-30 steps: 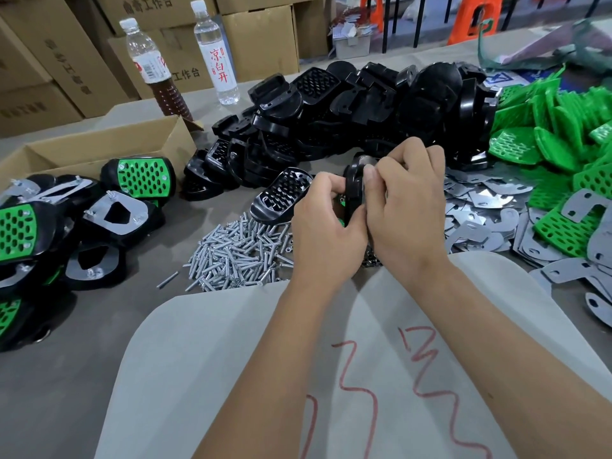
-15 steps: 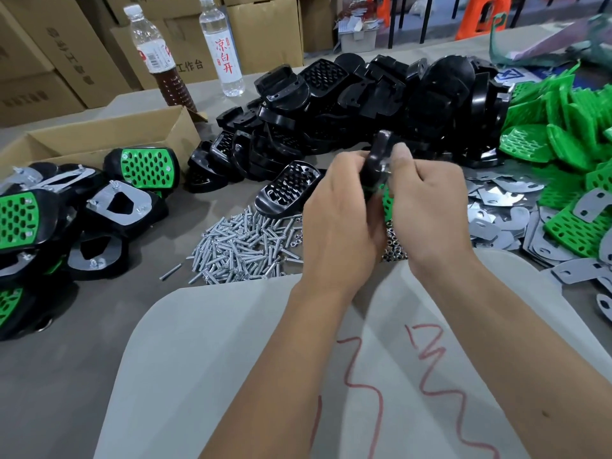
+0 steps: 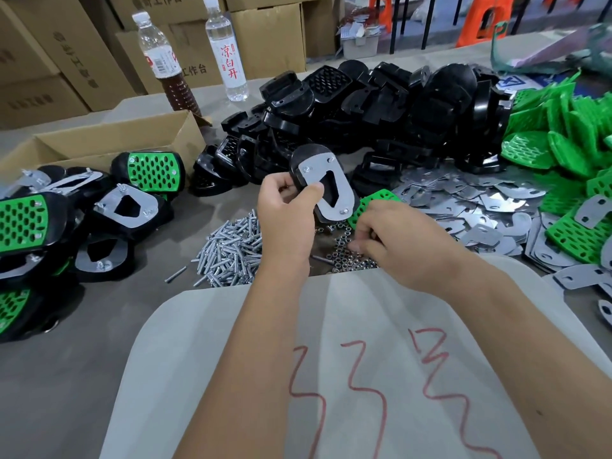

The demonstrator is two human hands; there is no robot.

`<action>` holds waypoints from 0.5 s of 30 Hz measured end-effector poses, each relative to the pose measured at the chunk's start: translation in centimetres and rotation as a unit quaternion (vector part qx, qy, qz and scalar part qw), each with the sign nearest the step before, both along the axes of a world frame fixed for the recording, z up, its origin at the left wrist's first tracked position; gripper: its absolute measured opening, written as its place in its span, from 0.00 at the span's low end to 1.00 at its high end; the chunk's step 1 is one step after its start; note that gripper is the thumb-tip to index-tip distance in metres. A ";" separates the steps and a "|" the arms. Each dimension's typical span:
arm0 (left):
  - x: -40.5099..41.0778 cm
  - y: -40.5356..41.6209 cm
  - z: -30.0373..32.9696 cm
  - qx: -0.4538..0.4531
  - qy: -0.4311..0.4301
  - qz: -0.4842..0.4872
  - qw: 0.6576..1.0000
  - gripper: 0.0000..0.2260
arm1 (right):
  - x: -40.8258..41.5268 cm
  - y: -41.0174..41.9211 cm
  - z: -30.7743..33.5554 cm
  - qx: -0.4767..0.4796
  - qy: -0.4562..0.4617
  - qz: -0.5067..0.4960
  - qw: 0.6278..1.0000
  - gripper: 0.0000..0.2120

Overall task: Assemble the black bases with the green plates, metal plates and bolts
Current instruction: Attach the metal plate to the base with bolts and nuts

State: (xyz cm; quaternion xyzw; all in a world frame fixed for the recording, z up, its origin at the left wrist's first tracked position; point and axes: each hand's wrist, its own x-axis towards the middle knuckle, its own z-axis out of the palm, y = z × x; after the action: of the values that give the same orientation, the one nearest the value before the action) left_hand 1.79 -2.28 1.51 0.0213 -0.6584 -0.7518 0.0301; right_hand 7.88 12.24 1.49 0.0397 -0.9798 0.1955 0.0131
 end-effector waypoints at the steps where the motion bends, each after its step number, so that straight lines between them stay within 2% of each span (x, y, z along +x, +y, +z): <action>1: 0.0 0.0 0.1 -0.002 0.001 -0.008 1.000 0.13 | 0.0 0.1 -0.1 -0.015 0.008 -0.003 1.000 0.12; 5: 0.2 0.0 0.1 0.000 -0.003 -0.026 1.000 0.15 | 0.1 0.4 -0.4 -0.169 0.106 -0.057 0.978 0.12; 8: 0.1 0.1 0.0 0.008 -0.009 -0.039 0.999 0.15 | 0.0 0.9 -0.3 -0.304 0.187 -0.110 0.928 0.08; 12: 0.3 0.2 -0.1 0.005 -0.039 -0.104 0.994 0.13 | 0.1 1.2 0.1 -0.478 0.208 -0.106 0.847 0.08; 15: 0.4 0.4 -0.5 0.004 -0.027 -0.136 0.990 0.06 | 0.3 1.1 0.3 -0.538 0.221 -0.088 0.809 0.07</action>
State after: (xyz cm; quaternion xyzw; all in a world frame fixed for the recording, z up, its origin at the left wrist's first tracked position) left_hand 2.19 -1.87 0.99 -0.0483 -0.6529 -0.7505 -0.0901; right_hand 8.22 13.31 1.76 -0.0180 -0.6880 0.6751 0.2656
